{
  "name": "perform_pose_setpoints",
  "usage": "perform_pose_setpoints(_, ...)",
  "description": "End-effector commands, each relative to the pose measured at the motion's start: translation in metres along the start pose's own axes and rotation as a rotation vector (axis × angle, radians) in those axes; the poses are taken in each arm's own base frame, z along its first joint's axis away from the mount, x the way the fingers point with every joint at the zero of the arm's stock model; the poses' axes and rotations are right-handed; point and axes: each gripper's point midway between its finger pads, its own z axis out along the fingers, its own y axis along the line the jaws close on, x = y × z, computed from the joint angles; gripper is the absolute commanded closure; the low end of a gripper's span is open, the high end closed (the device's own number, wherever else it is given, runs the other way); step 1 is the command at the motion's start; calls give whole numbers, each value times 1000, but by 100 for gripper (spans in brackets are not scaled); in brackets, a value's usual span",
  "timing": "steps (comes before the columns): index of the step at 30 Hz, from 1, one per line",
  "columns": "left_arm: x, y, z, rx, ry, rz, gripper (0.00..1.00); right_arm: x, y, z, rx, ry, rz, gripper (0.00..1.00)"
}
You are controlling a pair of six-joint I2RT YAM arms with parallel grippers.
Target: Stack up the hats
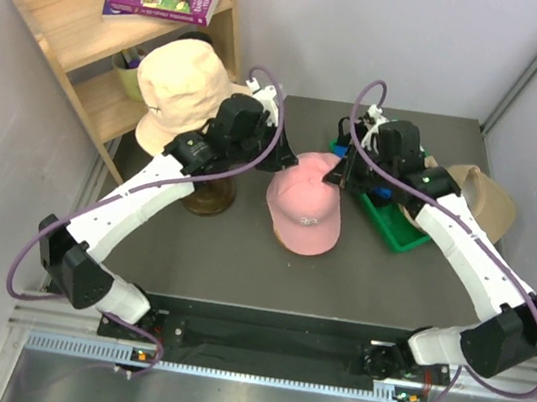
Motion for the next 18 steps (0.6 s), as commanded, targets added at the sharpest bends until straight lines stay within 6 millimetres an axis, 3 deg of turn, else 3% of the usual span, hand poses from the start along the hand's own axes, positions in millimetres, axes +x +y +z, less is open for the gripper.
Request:
perform_pose_setpoints(1,-7,-6,4,24,0,22,100,-30,0,-3,14,-82,58,93)
perform_pose_setpoints(13,13,7,34,5,68,11,98,-35,-15,8,50,-77,107,77)
perform_pose_setpoints(16,22,14,44,-8,96,-1,98,-35,-18,8,62,-78,111,62)
perform_pose_setpoints(17,22,14,45,-8,98,-2,98,-36,-20,8,66,-82,113,51)
perform_pose_setpoints(18,24,15,47,-9,102,-3,98,-39,-22,5,71,-91,117,46)
